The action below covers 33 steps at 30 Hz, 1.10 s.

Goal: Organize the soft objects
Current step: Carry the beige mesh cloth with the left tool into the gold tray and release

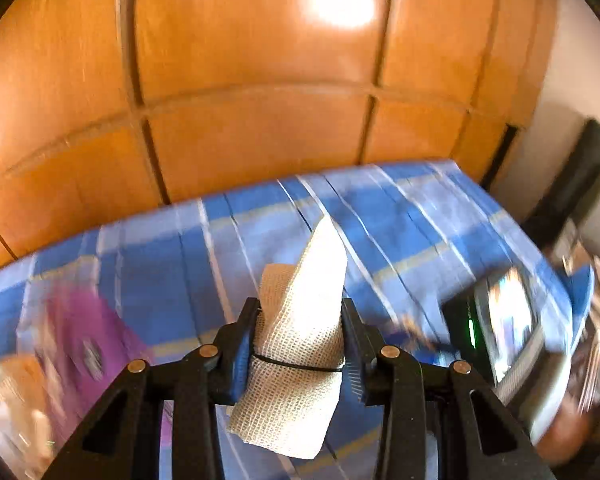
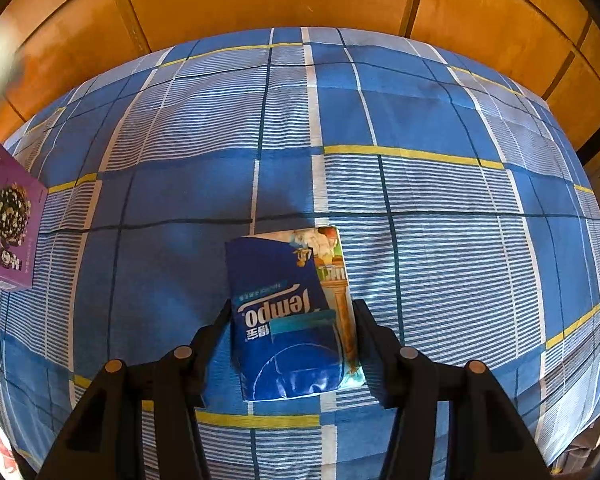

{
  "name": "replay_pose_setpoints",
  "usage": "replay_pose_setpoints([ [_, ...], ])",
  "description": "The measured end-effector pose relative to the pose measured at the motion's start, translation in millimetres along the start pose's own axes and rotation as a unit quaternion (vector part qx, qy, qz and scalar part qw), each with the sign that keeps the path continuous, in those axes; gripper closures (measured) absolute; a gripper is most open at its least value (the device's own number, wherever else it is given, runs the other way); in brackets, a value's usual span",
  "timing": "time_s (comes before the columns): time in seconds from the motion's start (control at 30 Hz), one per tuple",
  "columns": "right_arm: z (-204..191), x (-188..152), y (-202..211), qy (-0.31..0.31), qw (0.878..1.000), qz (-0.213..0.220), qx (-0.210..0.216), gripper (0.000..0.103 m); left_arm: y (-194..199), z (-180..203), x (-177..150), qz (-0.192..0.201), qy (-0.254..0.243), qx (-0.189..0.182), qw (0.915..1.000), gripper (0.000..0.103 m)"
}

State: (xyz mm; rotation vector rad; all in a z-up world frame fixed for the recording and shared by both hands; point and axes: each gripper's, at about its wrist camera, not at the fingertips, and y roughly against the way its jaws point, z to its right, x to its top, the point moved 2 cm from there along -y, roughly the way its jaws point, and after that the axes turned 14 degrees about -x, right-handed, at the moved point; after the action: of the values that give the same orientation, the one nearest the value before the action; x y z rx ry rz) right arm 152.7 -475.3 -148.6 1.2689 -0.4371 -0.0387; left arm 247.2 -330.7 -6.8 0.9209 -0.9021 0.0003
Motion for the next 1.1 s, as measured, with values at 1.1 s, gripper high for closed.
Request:
replay_pose_setpoints([
  [1.1,-32.9,-15.2,15.9,0.073,0.994,0.063,-0.06,0.05,293.1,-326.5,-225.2,0.105,0.303,0.298,0.899,0.063],
])
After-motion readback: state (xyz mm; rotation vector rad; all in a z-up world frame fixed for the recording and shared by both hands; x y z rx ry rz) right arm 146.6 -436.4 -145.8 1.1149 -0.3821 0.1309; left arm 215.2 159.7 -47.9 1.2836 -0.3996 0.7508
